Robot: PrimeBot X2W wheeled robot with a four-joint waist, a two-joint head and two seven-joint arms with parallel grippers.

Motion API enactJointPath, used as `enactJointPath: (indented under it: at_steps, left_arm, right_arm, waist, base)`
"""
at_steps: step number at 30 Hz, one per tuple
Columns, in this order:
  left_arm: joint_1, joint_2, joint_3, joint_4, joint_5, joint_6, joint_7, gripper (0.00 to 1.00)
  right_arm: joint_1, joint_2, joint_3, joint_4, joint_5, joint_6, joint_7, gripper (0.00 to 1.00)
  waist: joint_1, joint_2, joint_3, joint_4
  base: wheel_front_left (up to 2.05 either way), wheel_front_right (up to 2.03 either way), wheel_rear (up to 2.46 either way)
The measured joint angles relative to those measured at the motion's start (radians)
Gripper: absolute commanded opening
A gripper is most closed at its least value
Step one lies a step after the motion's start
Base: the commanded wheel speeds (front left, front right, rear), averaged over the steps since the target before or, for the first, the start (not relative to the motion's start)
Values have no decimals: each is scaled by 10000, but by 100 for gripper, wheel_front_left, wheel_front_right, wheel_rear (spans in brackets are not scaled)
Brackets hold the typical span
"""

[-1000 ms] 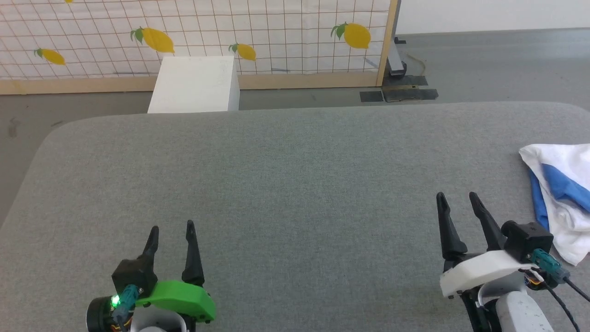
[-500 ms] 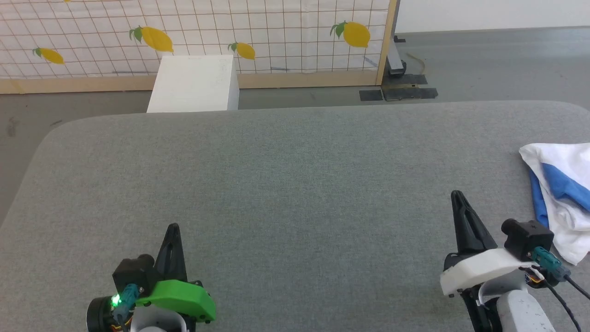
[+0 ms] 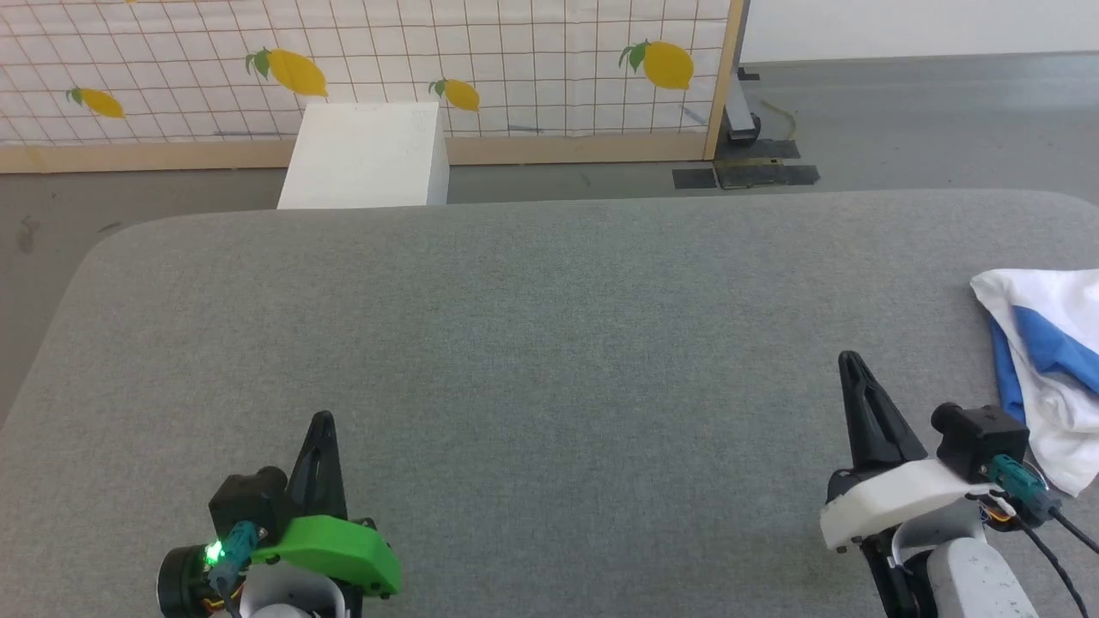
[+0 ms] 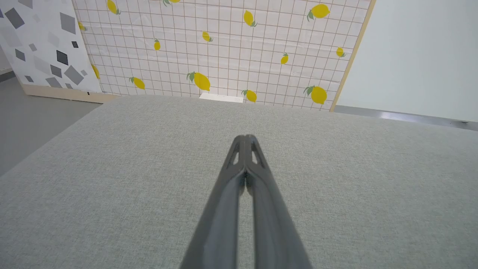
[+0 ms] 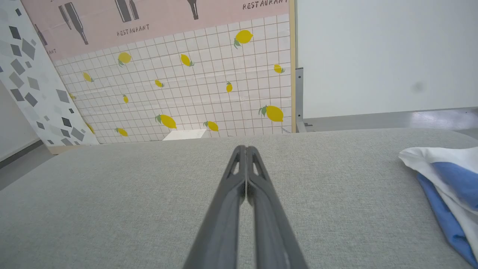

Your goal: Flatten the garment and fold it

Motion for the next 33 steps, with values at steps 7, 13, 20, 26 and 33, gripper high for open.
enactJointPath:
  at_steps: [7, 13, 20, 26, 33]
  left_arm:
    - [3, 0, 23, -113, 217, -15, 148, 0]
    - [6, 0, 48, -224, 320, -36, 245, 0]
    - [12, 0, 69, -320, 416, -92, 408, 0]
    - [18, 0, 98, -430, 491, -100, 504, 0]
    - [23, -2, 130, -564, 554, -150, 669, 0]
  right_arm:
    - [121, 0, 0, -196, -119, 0, 119, 0]
    - [178, 0, 2, -359, -217, 0, 251, 0]
    - [243, 0, 4, -554, -324, 0, 382, 0]
    - [361, 0, 6, -717, -456, 0, 523, 0]
    - [387, 0, 4, -911, -581, 0, 633, 0]
  waist:
    - [0, 0, -4, 26]
    - [0, 0, -8, 48]
    - [0, 0, -12, 74]
    - [1, 0, -15, 96]
    - [1, 0, -19, 122]
  base:
    - [0, 0, 0]
    - [0, 0, 0]
    - [0, 0, 0]
    - [0, 0, 0]
    - [0, 0, 0]
